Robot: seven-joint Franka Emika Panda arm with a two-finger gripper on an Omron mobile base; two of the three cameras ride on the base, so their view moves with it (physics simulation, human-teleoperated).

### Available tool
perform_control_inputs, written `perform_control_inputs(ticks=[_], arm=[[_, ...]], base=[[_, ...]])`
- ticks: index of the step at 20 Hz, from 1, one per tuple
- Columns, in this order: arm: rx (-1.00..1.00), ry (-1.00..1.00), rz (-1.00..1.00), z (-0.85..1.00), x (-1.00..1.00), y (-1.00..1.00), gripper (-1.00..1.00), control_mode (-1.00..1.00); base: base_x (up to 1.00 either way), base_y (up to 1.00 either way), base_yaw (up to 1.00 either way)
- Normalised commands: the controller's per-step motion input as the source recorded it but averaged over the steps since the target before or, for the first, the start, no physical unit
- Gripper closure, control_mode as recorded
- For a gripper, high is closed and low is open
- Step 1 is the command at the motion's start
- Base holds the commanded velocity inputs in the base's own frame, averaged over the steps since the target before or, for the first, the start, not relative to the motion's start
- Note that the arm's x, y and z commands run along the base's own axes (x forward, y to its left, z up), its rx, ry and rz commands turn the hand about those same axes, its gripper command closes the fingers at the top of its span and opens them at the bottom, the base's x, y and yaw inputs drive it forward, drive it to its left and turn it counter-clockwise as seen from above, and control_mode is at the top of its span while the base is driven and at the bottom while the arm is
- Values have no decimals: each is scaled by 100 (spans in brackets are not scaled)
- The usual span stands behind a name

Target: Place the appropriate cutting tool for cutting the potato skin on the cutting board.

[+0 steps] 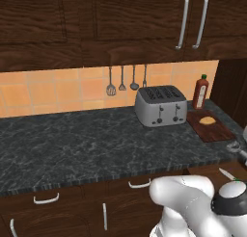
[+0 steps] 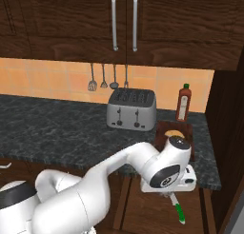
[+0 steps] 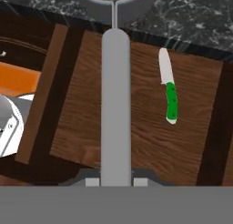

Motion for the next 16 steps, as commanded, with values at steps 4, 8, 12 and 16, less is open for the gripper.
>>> perform_control_inputs(ticks=[4,8,12,16], arm=[[12,1,0,11,100,-42,100,-100],[14,5,0,14,92,-13,100,-100],[7,11,0,19,83,0,100,-100],[0,6,0,-1,97,0,100,-100]], base=[[0,0,0],[0,0,0],[0,0,0],[0,0,0]])
